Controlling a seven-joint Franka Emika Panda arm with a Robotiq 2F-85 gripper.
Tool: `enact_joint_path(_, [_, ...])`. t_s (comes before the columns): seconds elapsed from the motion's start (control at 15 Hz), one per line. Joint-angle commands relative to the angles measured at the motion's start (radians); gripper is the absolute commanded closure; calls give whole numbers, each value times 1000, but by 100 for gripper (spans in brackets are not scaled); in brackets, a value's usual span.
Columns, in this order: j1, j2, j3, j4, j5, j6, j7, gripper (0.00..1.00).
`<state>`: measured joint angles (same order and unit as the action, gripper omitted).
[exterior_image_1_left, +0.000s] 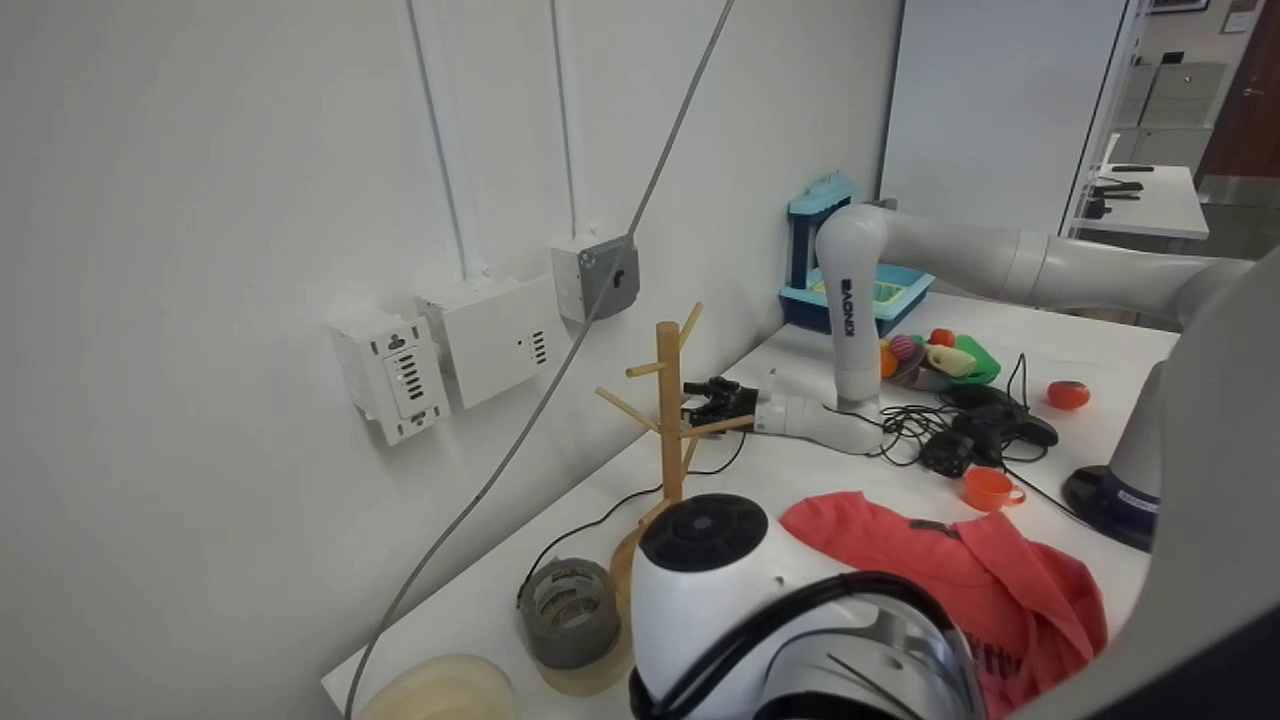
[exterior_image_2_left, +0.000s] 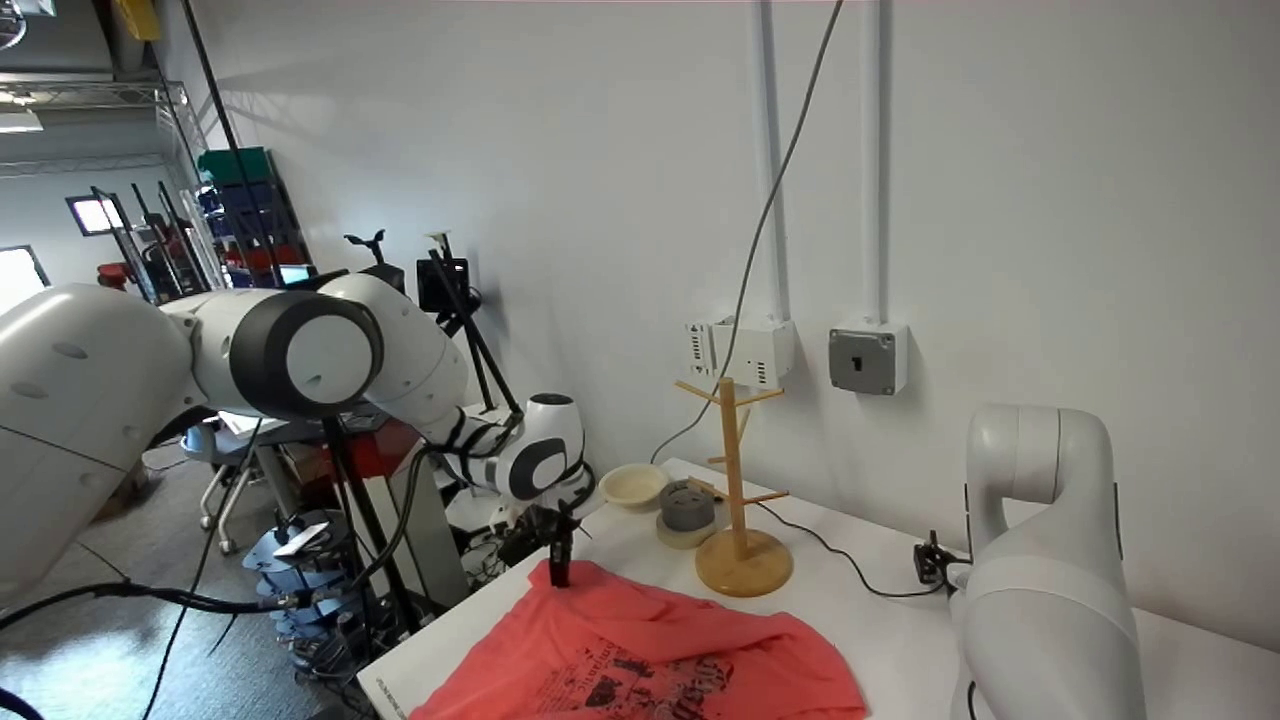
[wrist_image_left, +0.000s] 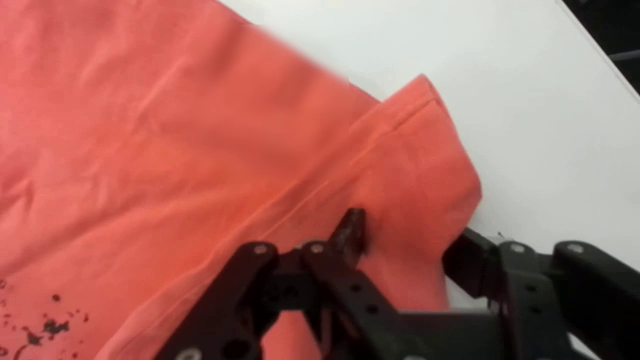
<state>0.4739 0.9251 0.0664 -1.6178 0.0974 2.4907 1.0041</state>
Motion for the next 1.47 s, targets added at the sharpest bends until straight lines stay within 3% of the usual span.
enact_joint_path(0.0, [24, 13, -23, 26, -21, -23, 26, 93])
enact_joint_path(0.13, [24, -16, -22, -9, -28, -10, 18, 100])
enact_joint_path(0.27, [17, -52, -16, -52, -26, 10, 9, 96])
enact_joint_path(0.73, [-14, -253, -14, -266, -40, 52, -51, 96])
enact_joint_path(1.13, [-17, -379, -123, -387, -226, 39, -56, 96])
enact_joint_path(1.4, [-13, -391, -220, -396, -405, 41, -15, 96])
